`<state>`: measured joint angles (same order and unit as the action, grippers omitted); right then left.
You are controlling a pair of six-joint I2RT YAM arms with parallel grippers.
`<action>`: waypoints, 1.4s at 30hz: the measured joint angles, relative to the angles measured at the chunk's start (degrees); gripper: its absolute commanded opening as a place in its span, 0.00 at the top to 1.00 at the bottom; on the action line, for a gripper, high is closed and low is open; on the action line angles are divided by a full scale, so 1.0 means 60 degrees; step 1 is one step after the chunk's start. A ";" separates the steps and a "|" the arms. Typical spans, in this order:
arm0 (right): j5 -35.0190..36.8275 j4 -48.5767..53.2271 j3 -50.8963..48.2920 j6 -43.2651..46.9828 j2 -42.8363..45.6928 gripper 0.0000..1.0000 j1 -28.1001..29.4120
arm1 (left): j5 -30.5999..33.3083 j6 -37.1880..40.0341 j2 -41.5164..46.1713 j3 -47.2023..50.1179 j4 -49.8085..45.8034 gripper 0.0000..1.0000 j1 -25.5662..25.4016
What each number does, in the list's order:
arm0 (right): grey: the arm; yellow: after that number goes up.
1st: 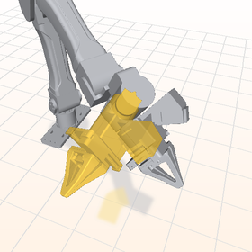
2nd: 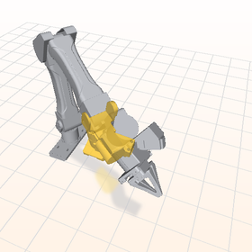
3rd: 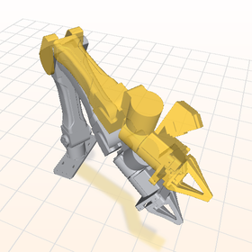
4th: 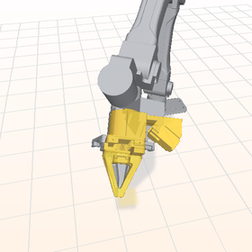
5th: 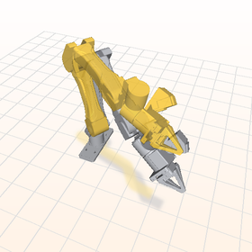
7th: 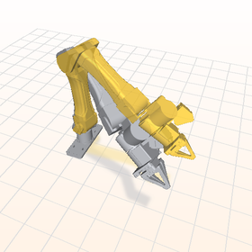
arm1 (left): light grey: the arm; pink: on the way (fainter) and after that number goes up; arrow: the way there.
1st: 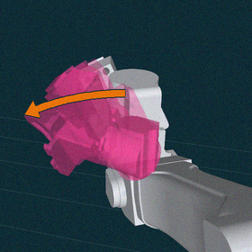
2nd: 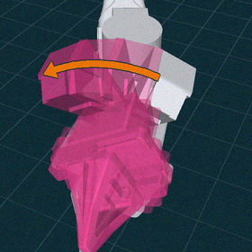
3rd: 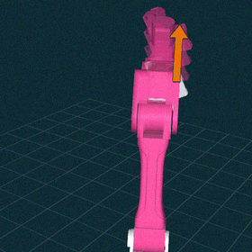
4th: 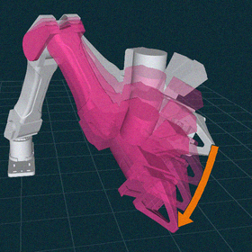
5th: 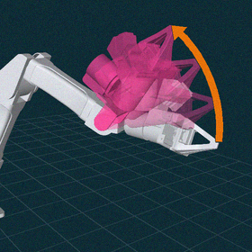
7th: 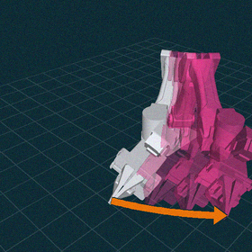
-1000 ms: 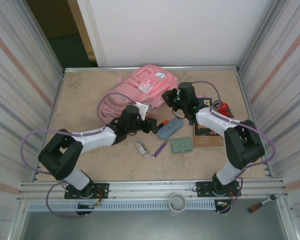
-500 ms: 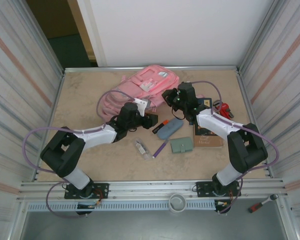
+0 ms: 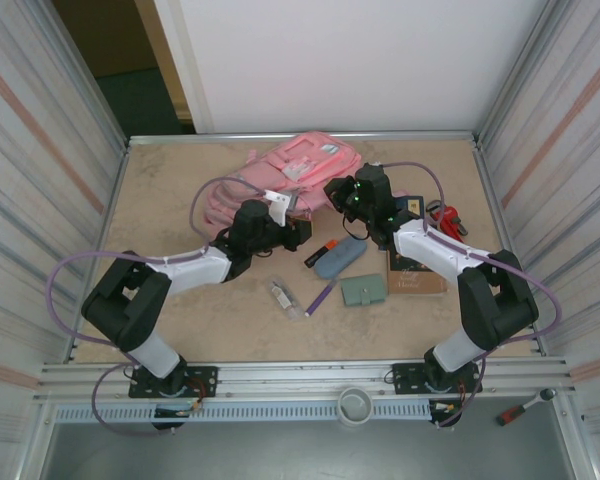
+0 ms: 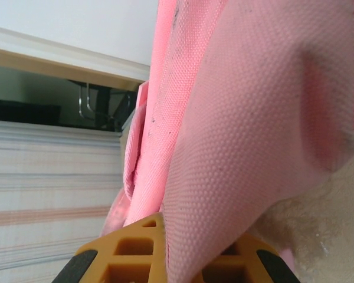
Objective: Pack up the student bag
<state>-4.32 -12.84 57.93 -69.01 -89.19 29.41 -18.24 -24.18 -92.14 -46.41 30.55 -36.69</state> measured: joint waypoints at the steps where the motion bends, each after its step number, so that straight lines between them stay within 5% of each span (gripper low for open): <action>1: 0.0004 0.0007 0.0000 0.0000 0.0000 0.94 0.0000 | -0.0036 0.0000 0.0007 0.0004 0.0011 0.81 0.0000; 6: 0.0000 0.0080 0.0000 0.0007 0.0015 0.94 0.0000 | -0.0055 0.0029 0.0280 0.0087 0.0036 0.83 0.0058; 12: -0.0036 0.0164 0.0000 0.0040 0.0033 0.94 0.0000 | -0.0481 0.0149 0.0521 0.0357 0.0273 0.74 0.0321; 27: -0.0036 0.0157 0.0000 0.0040 0.0033 0.94 0.0025 | -0.1027 0.0204 0.0506 0.0357 0.0364 0.99 0.0670; 42: -0.0015 0.0448 -0.0142 0.0444 0.0200 0.94 0.0025 | -0.1388 0.0627 0.0583 0.0812 0.0765 1.00 0.0688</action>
<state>-4.40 -10.15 57.08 -66.35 -87.99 29.56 -26.57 -20.43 -88.64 -41.54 35.14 -32.56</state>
